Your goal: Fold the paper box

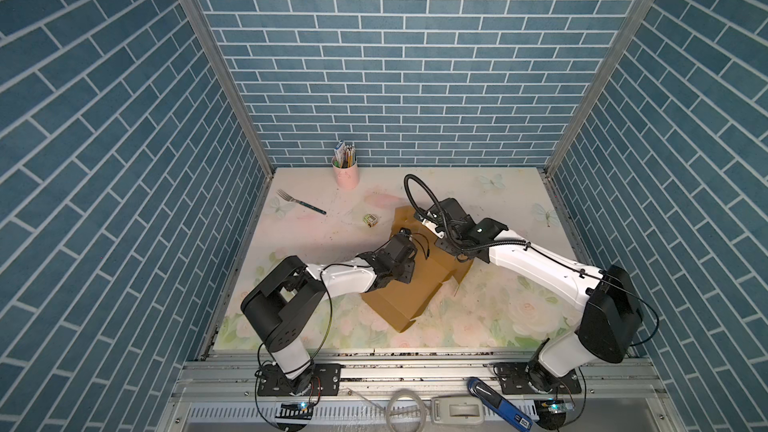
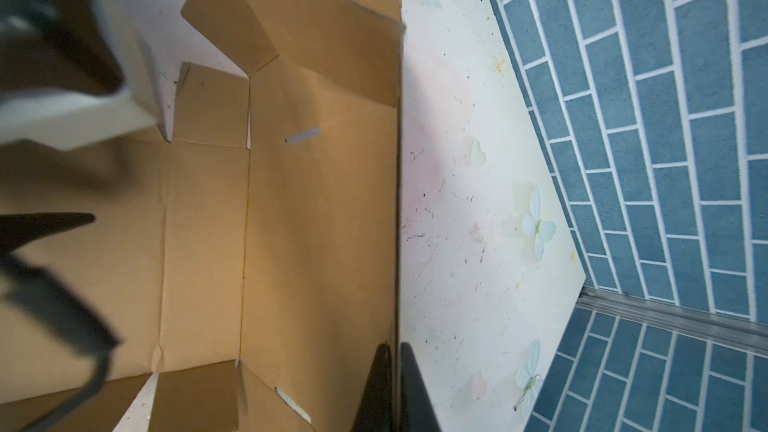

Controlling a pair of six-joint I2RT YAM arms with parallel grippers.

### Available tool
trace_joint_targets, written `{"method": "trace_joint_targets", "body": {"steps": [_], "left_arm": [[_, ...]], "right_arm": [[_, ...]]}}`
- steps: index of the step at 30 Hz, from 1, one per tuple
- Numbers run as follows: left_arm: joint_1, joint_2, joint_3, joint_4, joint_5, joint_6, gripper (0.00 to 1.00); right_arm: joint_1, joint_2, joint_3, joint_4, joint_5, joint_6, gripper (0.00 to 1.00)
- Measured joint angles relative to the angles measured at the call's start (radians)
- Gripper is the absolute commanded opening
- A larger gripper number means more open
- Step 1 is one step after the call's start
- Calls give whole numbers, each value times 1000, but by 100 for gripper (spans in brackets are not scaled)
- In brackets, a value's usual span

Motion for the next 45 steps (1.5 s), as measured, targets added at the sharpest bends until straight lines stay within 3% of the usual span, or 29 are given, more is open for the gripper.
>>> {"method": "trace_joint_targets", "body": {"steps": [10,16,26,45], "left_arm": [[116,-218,-30,3,36,-8,49],[225,-244,-42,6,63,-31,49],[288,-154,-42,46,105,-30,48],[293,42,-43,189,340,-72,48]], "right_arm": [[-14,0,-28,53,44,-117,7],[-14,-1,-66,106,74,-161,7],[-14,-17,-99,183,96,-229,7],[-2,-25,-105,254,103,-275,7]]}}
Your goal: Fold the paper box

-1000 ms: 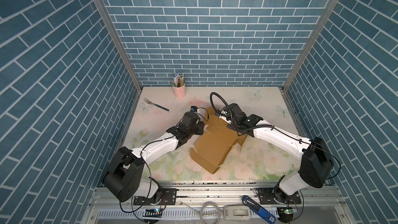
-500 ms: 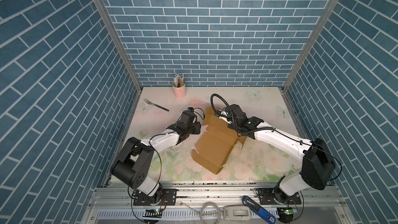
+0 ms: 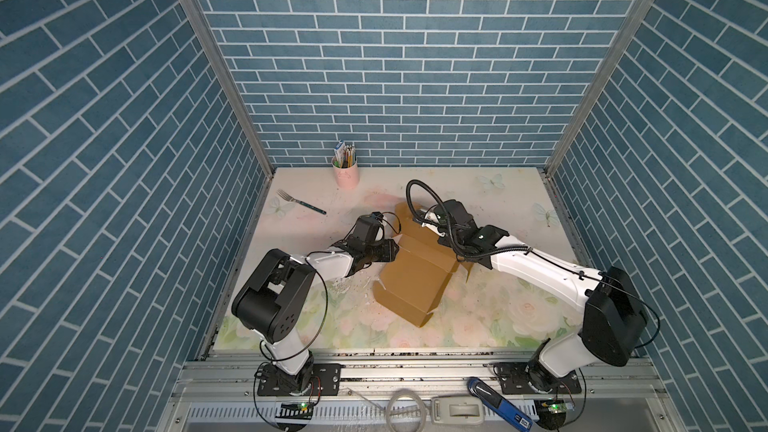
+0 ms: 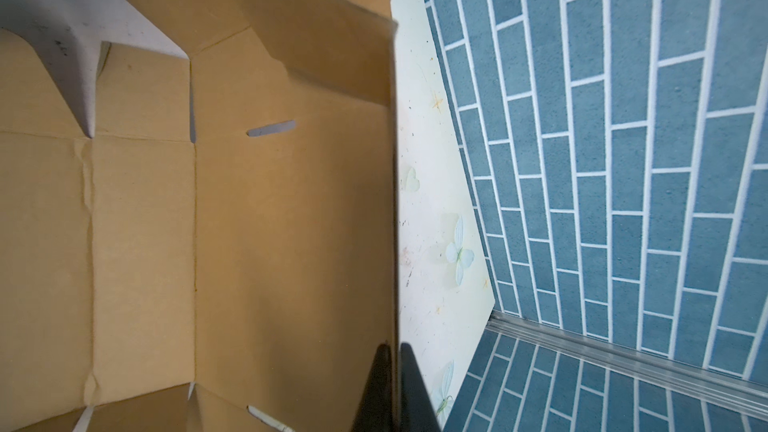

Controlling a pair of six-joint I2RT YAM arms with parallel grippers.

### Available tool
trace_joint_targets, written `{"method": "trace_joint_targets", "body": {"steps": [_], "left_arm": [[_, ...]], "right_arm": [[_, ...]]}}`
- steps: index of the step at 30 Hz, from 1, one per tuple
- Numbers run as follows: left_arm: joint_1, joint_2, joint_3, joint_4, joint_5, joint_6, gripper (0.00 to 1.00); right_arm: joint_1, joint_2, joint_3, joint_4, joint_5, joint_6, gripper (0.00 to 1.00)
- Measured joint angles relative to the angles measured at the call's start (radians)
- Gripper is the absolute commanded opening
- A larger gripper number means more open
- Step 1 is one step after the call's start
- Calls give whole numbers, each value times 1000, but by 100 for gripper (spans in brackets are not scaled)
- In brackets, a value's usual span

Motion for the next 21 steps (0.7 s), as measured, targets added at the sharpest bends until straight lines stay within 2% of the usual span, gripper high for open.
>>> {"method": "trace_joint_targets", "body": {"steps": [10,21], "left_arm": [[0,105,67,2,30,-10,48],[0,157,143,1,51,-26,52]], "right_arm": [[12,-34,-21,20,-21,0,7],[44,-61,-21,20,-41,1,7]]}}
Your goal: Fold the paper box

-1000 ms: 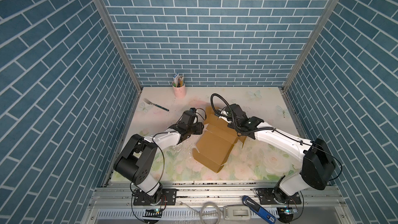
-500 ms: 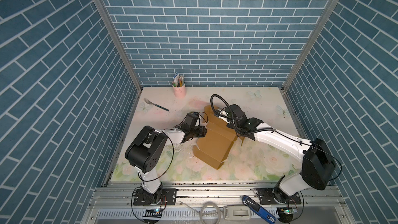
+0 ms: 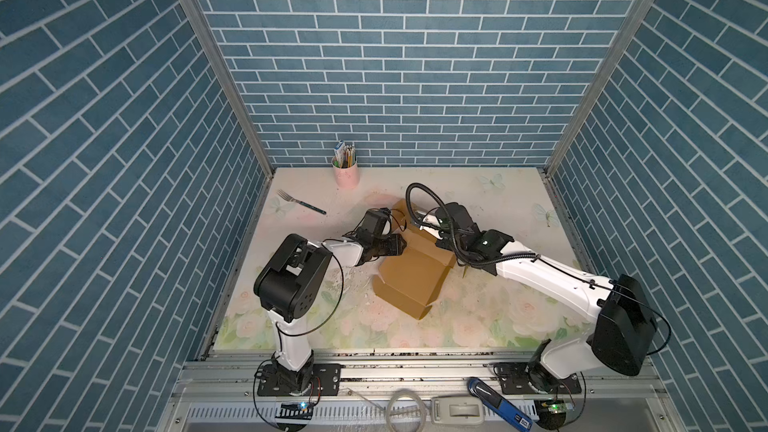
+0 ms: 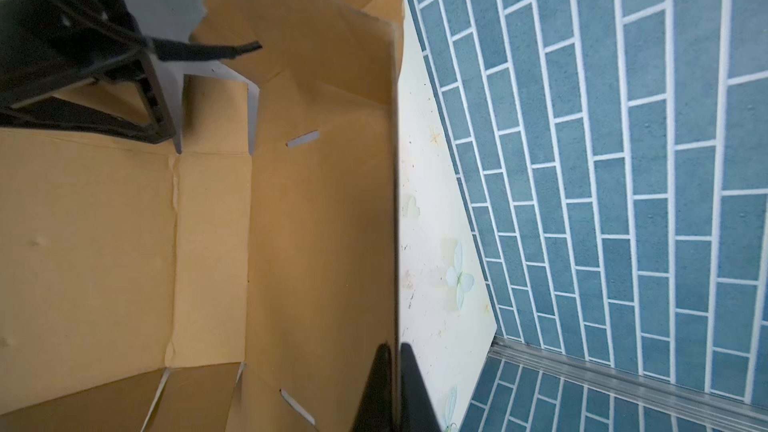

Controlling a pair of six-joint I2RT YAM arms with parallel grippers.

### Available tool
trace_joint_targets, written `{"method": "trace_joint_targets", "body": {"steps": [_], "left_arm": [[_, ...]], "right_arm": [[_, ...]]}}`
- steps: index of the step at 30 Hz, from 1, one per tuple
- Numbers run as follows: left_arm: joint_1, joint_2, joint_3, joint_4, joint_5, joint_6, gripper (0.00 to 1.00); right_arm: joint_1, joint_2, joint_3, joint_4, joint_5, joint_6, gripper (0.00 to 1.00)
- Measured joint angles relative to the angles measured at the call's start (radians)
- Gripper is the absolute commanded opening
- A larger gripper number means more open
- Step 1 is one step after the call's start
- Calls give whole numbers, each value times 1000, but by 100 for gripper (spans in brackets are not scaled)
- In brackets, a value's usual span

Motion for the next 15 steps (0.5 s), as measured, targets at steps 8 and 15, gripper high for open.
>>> {"method": "trace_joint_targets", "body": {"steps": [8,15], "left_arm": [[8,-5,-14,30,-41,-27,56],[19,-19,-42,93,-44,-50,57]], "right_arm": [[15,-43,0,-10,-36,6,7],[26,-85,0,-24,-69,27,7]]}}
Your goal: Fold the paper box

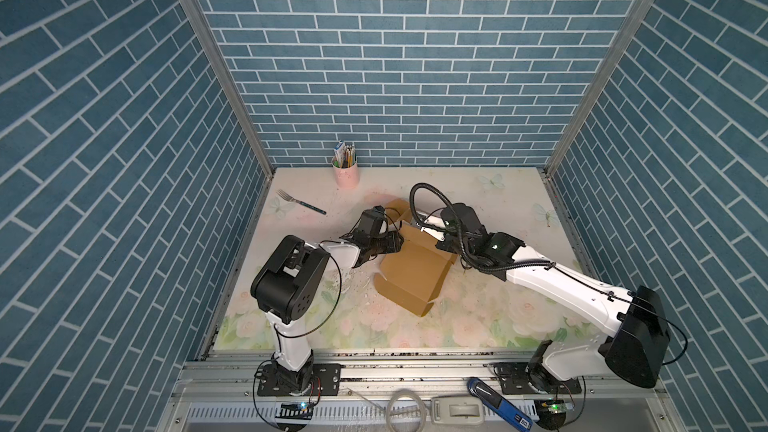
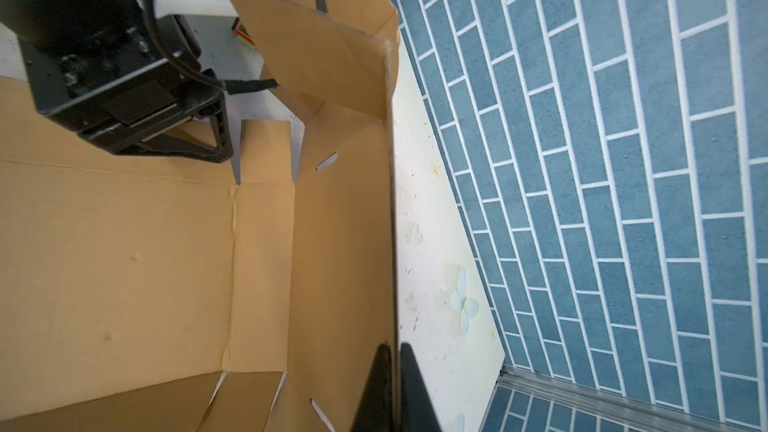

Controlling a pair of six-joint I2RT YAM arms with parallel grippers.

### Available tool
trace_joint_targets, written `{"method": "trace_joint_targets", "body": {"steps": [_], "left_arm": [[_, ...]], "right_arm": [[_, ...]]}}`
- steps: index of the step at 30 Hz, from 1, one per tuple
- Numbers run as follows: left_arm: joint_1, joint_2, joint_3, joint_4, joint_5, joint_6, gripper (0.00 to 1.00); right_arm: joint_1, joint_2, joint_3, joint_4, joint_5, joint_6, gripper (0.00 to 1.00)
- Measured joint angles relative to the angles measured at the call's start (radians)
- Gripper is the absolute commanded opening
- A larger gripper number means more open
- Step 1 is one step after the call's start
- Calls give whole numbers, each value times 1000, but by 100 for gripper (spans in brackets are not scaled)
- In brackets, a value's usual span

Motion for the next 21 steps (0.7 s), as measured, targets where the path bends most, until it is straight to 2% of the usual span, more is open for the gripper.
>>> {"method": "trace_joint_targets", "body": {"steps": [13,21], "left_arm": [[21,0,-19,147,120,-42,56],[30,-13,-57,196,141,-60,56]], "right_arm": [[15,-1,0,0,-11,26,8],[18,-1,0,0,-14,43,7]]}}
